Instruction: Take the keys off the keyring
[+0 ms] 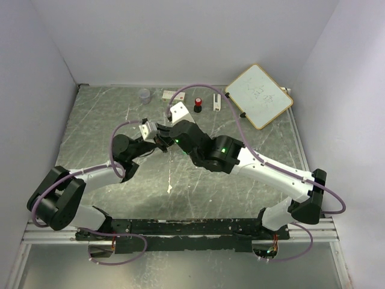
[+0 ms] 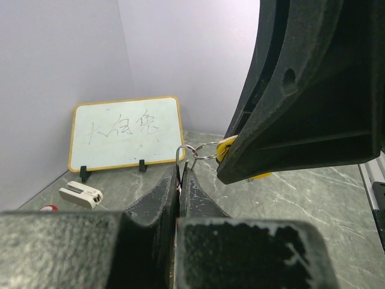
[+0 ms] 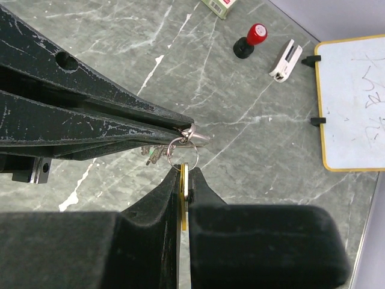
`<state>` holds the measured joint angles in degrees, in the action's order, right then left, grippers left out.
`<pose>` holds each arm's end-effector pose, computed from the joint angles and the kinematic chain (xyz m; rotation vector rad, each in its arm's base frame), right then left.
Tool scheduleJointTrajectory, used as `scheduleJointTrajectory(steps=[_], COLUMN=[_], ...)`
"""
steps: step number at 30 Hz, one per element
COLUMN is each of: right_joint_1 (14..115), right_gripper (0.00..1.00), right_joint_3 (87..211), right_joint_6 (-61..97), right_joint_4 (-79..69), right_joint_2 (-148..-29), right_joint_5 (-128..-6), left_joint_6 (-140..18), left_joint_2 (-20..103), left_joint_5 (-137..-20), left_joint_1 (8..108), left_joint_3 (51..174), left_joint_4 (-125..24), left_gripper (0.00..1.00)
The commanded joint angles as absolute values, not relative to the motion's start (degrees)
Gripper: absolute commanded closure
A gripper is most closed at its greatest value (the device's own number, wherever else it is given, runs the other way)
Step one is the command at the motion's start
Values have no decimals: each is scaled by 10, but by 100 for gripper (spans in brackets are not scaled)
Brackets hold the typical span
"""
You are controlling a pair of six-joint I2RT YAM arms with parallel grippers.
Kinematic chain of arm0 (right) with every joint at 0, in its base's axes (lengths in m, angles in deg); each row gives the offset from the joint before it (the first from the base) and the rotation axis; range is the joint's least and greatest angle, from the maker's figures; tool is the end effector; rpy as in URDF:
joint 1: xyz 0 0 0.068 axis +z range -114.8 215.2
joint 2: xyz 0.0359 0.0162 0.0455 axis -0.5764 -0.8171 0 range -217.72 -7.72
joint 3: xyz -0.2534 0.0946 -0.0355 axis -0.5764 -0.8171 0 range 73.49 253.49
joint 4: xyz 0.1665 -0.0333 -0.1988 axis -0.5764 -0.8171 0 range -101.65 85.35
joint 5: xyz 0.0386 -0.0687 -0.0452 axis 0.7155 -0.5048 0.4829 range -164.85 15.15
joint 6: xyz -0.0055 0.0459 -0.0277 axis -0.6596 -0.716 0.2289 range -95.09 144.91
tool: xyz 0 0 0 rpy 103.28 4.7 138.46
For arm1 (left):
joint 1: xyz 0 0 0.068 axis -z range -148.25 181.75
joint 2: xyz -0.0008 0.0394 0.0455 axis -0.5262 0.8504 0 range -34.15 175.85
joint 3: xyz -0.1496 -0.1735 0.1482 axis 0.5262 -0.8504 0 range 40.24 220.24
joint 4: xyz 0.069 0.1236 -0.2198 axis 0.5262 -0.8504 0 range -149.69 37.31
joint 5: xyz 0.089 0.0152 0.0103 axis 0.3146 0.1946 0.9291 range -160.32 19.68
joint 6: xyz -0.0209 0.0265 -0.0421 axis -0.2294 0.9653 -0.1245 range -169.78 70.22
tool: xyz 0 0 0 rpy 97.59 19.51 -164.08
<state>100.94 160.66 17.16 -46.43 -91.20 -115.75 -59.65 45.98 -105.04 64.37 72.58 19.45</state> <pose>0.1486 0.2730 0.3892 -0.6593 1.9475 -0.0155 0.2231 -0.1669 0.2750 0.7782 1.0244 -0.9874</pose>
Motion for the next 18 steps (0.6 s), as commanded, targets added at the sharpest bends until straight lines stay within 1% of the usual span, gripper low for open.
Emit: scheduleJointTrajectory(steps=[1,18], right_joint_1=[1014,1013], right_gripper=[100,100], right_joint_3=[1599,1578], right_joint_6=[161,171], right_joint_4=[-492,-452], right_joint_2=[-900,-927], right_joint_5=[-1161,-1145], left_joint_6=[-580,-572], left_joint_2=[450,398], left_joint_5=[-1006,-995], left_joint_1=[635,635], left_joint_3=[746,735], left_joint_4=[179,165], left_gripper=[93,93])
